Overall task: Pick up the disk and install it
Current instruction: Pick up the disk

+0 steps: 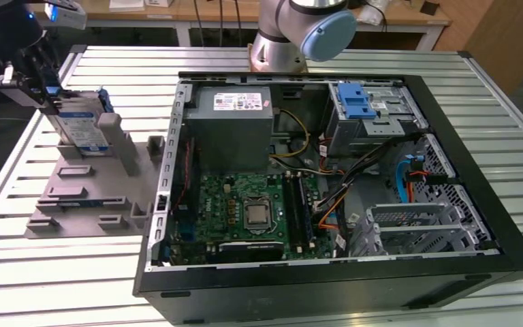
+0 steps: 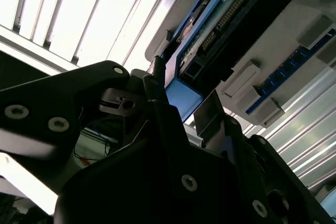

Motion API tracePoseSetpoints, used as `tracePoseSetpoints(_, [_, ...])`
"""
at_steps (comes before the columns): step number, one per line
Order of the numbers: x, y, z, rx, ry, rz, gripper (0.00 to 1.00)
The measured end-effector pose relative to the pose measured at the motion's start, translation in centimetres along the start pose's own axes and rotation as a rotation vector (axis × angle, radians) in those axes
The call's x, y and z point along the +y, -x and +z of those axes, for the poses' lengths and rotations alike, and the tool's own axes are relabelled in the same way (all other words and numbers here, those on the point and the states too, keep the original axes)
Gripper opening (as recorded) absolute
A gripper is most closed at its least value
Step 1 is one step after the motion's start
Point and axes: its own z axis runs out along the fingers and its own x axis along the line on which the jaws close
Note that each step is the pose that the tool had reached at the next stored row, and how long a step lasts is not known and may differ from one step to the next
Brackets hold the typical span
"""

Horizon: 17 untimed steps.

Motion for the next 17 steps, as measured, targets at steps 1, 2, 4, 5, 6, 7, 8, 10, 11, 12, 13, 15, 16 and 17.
tracePoseSetpoints(1, [0.00, 0.00, 0.06, -0.0001, -0.0003, 0.000, 0.48])
tracePoseSetpoints(2, [0.00, 0.00, 0.12, -0.0001, -0.0001, 0.000, 0.50])
tracePoseSetpoints(4, [-0.01, -0.01, 0.29, 0.0000, 0.0001, 0.000, 0.56])
tracePoseSetpoints(5, [-0.01, -0.01, 0.39, 0.0000, 0.0001, 0.000, 0.56])
tracePoseSetpoints(6, [-0.01, -0.02, 0.48, 0.0001, 0.0002, 0.000, 0.56])
tracePoseSetpoints(7, [-0.02, -0.02, 0.59, 0.0000, 0.0002, 0.000, 0.56])
tracePoseSetpoints(8, [-0.02, -0.02, 0.68, 0.0000, 0.0001, 0.000, 0.56])
tracePoseSetpoints(10, [-0.02, -0.03, 0.81, 0.0000, 0.0001, 0.000, 0.56])
tracePoseSetpoints(11, [-0.02, -0.03, 0.87, 0.0000, 0.0001, 0.000, 0.55])
tracePoseSetpoints(12, [-0.02, -0.03, 0.89, 0.0001, 0.0003, 0.000, 0.55])
tracePoseSetpoints(13, [-0.02, -0.03, 0.91, 0.0002, 0.0005, 0.000, 0.47])
tracePoseSetpoints(15, [-0.02, -0.03, 0.92, 0.0001, 0.0004, 0.000, 0.47])
tracePoseSetpoints(16, [-0.02, -0.03, 0.94, 0.0000, 0.0002, 0.000, 0.47])
tracePoseSetpoints(17, [-0.02, -0.03, 0.94, 0.0001, 0.0002, 0.000, 0.46])
